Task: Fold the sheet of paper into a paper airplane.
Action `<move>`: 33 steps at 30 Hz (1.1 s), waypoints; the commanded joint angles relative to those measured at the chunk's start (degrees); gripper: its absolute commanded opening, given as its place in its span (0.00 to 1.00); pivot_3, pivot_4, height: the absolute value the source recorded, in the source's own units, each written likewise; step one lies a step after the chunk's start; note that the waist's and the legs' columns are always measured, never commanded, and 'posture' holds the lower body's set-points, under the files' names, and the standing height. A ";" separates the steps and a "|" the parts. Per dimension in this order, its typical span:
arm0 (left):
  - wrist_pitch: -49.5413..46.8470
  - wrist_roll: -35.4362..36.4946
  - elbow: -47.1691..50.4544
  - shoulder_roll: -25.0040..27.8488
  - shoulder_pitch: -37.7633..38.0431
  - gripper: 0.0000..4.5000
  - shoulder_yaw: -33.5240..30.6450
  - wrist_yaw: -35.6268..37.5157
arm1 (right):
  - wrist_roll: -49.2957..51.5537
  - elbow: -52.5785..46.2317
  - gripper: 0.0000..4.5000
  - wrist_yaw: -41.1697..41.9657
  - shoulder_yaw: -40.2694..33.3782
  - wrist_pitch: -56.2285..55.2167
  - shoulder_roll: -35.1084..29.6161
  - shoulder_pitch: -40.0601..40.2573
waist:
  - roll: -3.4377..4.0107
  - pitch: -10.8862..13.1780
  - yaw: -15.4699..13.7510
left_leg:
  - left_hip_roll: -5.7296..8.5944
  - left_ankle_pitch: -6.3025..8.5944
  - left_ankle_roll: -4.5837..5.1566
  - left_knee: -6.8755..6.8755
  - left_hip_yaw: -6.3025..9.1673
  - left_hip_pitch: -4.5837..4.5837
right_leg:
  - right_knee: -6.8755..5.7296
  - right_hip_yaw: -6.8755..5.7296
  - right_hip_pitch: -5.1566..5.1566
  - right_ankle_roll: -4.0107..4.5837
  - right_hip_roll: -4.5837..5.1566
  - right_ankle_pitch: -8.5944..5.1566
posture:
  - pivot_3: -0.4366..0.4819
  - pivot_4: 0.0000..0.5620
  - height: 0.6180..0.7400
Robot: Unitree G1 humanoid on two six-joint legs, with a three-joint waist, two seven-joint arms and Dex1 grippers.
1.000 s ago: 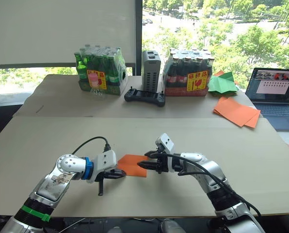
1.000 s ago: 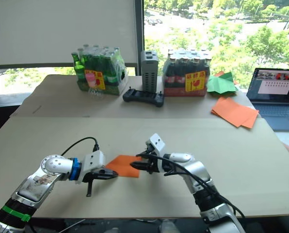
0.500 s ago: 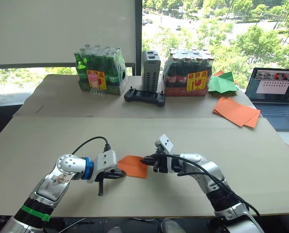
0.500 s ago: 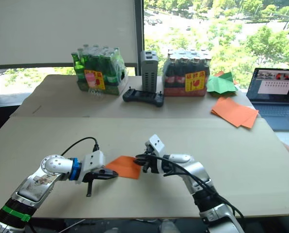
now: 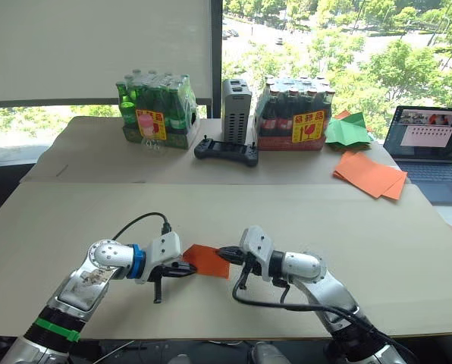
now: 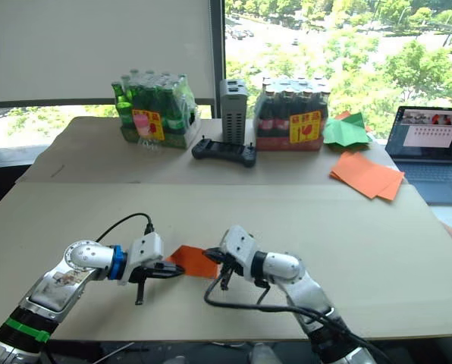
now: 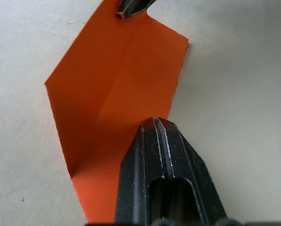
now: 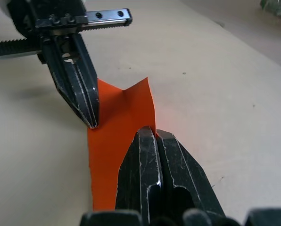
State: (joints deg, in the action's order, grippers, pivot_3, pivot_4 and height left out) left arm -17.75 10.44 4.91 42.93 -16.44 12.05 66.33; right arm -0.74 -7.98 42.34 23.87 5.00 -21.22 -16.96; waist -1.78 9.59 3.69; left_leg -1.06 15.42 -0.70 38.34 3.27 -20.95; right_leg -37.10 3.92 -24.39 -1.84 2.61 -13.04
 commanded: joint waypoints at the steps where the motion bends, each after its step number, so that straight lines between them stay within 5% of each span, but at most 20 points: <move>1: -0.12 0.24 -1.11 0.01 -0.87 0.00 -0.73 0.01 | -8.30 0.54 0.01 -3.16 2.94 -12.00 -1.72 0.53 | 0.00 0.00 0.01 | 0.00 0.00 0.00 0.00 0.00 0.00 | 0.00 0.00 0.00 0.00 0.00 0.00 | 0.48 0.27 0.94; 6: -0.18 0.76 -1.90 0.02 -1.08 0.00 -1.05 0.04 | -21.93 8.03 0.01 -11.50 6.06 -24.66 -4.65 -0.99 | -0.01 0.00 0.01 | 0.00 0.00 0.00 0.00 -0.01 0.02 | 0.00 0.01 0.01 0.01 0.00 0.01 | 0.48 0.27 0.94; 20: -7.48 8.86 1.77 3.25 -4.02 0.00 -10.01 0.11 | -25.97 14.74 0.01 -12.27 6.79 -30.44 -4.75 -2.64 | -0.02 0.00 0.05 | 0.00 0.00 0.00 0.00 -0.01 0.23 | -0.01 0.03 0.21 0.04 -0.01 0.02 | 0.48 0.27 0.94; 28: -6.30 6.17 0.86 -2.36 -4.96 0.00 -3.94 -1.45 | -25.99 15.23 0.01 -10.96 7.04 -30.15 -4.77 -3.01 | -0.03 -0.01 0.04 | 0.01 0.00 0.00 0.00 -0.05 0.32 | -0.01 0.09 0.30 0.04 -0.01 0.02 | 0.48 0.27 0.94; 33: -3.47 3.29 -0.69 -1.42 -3.41 0.00 -1.51 -0.69 | -25.30 14.53 0.01 -10.10 6.72 -29.61 -4.66 -2.87 | -0.03 -0.01 0.06 | 0.01 0.00 0.00 0.00 -0.04 0.31 | -0.03 0.09 0.27 0.06 -0.02 0.03 | 0.48 0.27 0.94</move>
State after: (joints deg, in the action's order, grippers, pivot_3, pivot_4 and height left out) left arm -22.82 14.55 3.71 40.57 -19.77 10.79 65.37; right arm -25.18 5.10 31.37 30.92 -25.84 -25.26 -19.95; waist -1.81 9.58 3.75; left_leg -1.06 15.42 -0.71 38.34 3.24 -20.63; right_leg -37.12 4.00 -24.12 -1.79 2.59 -13.01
